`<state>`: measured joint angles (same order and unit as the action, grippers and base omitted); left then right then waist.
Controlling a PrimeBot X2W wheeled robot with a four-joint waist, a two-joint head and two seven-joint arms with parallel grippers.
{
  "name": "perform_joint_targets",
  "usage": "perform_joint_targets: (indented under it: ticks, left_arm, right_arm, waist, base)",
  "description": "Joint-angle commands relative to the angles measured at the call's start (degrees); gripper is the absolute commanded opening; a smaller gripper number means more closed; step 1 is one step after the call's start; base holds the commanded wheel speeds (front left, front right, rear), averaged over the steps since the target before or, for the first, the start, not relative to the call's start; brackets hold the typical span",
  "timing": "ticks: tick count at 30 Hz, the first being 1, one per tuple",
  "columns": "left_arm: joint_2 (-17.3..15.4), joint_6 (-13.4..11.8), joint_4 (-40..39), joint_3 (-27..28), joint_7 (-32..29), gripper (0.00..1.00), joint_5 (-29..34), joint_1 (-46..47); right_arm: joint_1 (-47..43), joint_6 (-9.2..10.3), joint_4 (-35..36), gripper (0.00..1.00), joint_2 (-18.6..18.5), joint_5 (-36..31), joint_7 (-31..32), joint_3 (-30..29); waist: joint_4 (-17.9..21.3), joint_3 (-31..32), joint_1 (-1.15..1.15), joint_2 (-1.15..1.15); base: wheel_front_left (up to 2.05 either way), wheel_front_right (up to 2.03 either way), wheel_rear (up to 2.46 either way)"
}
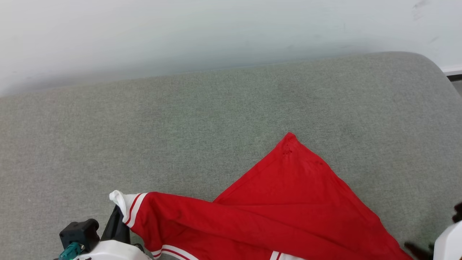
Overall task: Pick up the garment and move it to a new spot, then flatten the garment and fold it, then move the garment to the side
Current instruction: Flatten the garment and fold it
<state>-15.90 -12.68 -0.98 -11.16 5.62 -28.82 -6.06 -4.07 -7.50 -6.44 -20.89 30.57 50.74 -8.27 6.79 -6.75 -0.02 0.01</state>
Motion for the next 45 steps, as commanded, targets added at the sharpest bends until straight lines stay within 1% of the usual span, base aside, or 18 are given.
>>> perform_joint_targets:
  ticks: [1, 6, 9, 12, 14, 16, 18, 22, 25, 27, 29, 31, 33, 38, 39, 40, 41, 45]
  left_arm:
    - [-0.4, -0.3, -0.4, -0.2, -0.2, 0.00, 0.2, 0.2]
    - [-0.5, -0.3, -2.0, -0.9, -0.2, 0.00, 1.1, 2.3]
    - [-0.5, -0.1, -3.2, -1.6, -0.1, 0.00, 1.7, 3.9]
    - [-0.2, 0.4, -4.2, -2.1, 0.4, 0.00, 2.3, 6.4]
    - [0.3, 0.5, -4.2, -2.7, 0.6, 0.00, 2.6, 7.7]
    - [0.8, 0.8, -4.4, -3.4, 0.9, 0.00, 3.0, 9.3]
    - [1.2, 1.1, -4.3, -4.1, 1.2, 0.00, 3.3, 10.6]
    - [1.9, 1.7, -4.3, -5.2, 1.9, 0.00, 3.7, 12.8]
    - [2.6, 2.2, -4.0, -6.1, 2.5, 0.00, 4.0, 14.2]
    - [3.0, 2.5, -3.8, -6.5, 2.9, 0.00, 4.0, 15.1]
    - [3.2, 2.8, -3.4, -7.1, 3.3, 0.00, 4.4, 15.8]
    - [3.6, 3.1, -2.9, -7.5, 3.8, 0.00, 4.3, 16.5]
    - [4.0, 3.3, -2.3, -7.7, 4.3, 0.00, 4.2, 17.2]
    - [4.5, 3.5, -1.1, -7.9, 5.0, 0.00, 4.0, 17.5]
    - [4.5, 3.6, -0.9, -8.0, 5.2, 0.00, 3.9, 17.7]
    - [4.5, 3.6, -0.6, -7.9, 5.3, 0.00, 3.7, 17.8]
    - [4.6, 3.7, -0.3, -7.9, 5.4, 0.00, 3.6, 17.8]
    - [4.4, 3.9, 0.6, -7.6, 5.7, 0.00, 3.4, 18.1]
  right_arm:
    - [2.0, 0.03, 0.9, 1.00, 0.4, -0.5, -2.8, -0.5]
    - [7.5, 0.02, 1.3, 1.00, 1.6, -0.7, -15.2, -1.9]
    - [11.8, 0.02, 1.6, 1.00, 1.5, -0.3, -21.7, -0.6]
    - [16.9, 0.03, 1.4, 1.00, 1.0, 1.0, -26.0, 1.1]
    - [19.8, 0.02, 0.8, 1.00, 0.4, 1.6, -26.7, 3.1]
    - [22.9, 0.03, 0.4, 1.00, -0.8, 2.3, -25.0, 5.5]
    - [25.9, 0.02, 0.1, 1.00, -2.2, 3.2, -21.4, 8.7]
    - [31.2, 0.03, -0.1, 1.00, -5.0, 4.7, -10.0, 13.6]
    - [35.0, 0.02, -0.5, 1.00, -6.0, 5.9, -1.4, 16.4]
    - [36.6, 0.03, -1.1, 1.00, -5.9, 6.5, 3.8, 17.8]
    - [38.1, 0.03, -0.5, 1.00, -6.0, 6.9, 7.2, 19.8]
    - [38.8, 0.02, -0.2, 1.00, -6.8, 6.5, 9.3, 21.7]
    - [38.9, 0.03, -0.9, 1.00, -6.5, 7.2, 11.0, 23.3]
    - [37.7, 0.02, -2.7, 1.00, -6.7, 7.8, 12.8, 26.8]
    - [37.4, 0.02, -3.2, 0.87, -6.8, 8.1, 13.0, 27.4]
    - [37.1, 0.02, -3.6, 0.37, -6.7, 8.8, 13.0, 28.0]
    - [36.9, 0.02, -4.0, 0.00, -6.8, 9.1, 13.0, 28.5]
    - [38.1, 0.02, -3.4, 0.00, -7.7, 10.6, 10.2, 29.6]
  waist:
    - [-0.2, -0.4, 0.02, -0.01]
    - [-1.3, -2.6, 0.02, -0.01]
    - [-2.4, -4.9, 0.02, -0.01]
    - [-3.6, -7.7, 0.02, -0.01]
    - [-4.4, -9.1, 0.02, -0.01]
    - [-5.4, -10.8, 0.02, -0.01]
    - [-6.1, -12.1, 0.02, -0.01]
    - [-8.0, -14.7, 0.02, -0.01]
    - [-9.4, -16.1, 0.02, -0.01]
    - [-10.2, -17.2, 0.02, -0.01]
    - [-11.2, -18.0, 0.02, -0.01]
    - [-11.9, -18.7, 0.02, -0.01]
    - [-12.2, -19.4, 0.02, -0.01]
    - [-12.7, -20.0, 0.02, -0.01]
    - [-12.8, -20.0, 0.02, -0.01]
    - [-12.8, -20.0, 0.02, -0.01]
    - [-12.9, -20.0, 0.02, -0.01]
    - [-12.8, -19.2, 0.02, -0.01]
  base:
    - [0.00, 0.00, 0.00]
    - [0.00, 0.00, 0.00]
    - [0.00, 0.00, 0.00]
    - [0.00, 0.00, 0.00]
    - [0.00, 0.00, 0.00]
    - [0.00, 0.00, 0.00]
    - [0.00, 0.00, 0.00]
    - [0.00, 0.00, 0.00]
    - [0.00, 0.00, 0.00]
    - [0.00, 0.00, 0.00]
    - [0.00, 0.00, 0.00]
    - [0.00, 0.00, 0.00]
    - [0.00, 0.00, 0.00]
    - [0.00, 0.00, 0.00]
    - [0.00, 0.00, 0.00]
    - [0.00, 0.00, 0.00]
    - [0.00, 0.00, 0.00]
    - [0.00, 0.00, 0.00]
